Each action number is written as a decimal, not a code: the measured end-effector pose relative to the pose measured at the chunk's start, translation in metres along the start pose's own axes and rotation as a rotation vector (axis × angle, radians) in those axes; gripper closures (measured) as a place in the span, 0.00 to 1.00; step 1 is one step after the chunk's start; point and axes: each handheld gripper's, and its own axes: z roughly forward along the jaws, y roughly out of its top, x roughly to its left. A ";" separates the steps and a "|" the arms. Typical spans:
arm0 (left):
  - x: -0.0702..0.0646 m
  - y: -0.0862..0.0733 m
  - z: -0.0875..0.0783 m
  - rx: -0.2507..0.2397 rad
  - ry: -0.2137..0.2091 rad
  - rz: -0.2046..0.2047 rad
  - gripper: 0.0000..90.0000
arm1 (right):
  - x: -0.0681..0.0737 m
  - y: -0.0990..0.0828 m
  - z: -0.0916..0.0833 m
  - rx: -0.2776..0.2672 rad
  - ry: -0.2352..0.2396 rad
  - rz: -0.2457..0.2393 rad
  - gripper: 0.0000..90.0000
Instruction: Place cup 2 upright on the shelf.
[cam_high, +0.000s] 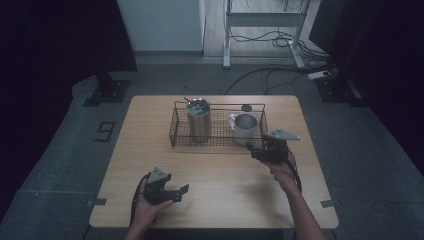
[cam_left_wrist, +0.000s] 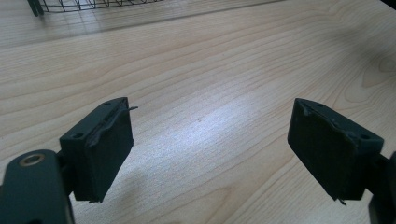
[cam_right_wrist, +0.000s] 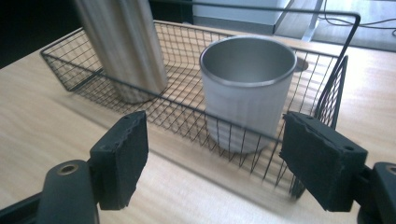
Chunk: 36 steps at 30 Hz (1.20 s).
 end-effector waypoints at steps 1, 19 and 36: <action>0.000 0.000 0.000 -0.002 -0.001 0.001 0.16 | 0.000 -0.003 -0.003 -0.002 0.004 0.000 0.26; 0.001 -0.002 0.002 0.008 0.008 0.001 0.16 | -0.001 -0.065 -0.046 -0.016 0.025 0.041 0.29; -0.002 -0.004 0.006 0.023 0.012 0.010 0.16 | -0.010 -0.113 -0.040 0.106 0.033 0.082 0.30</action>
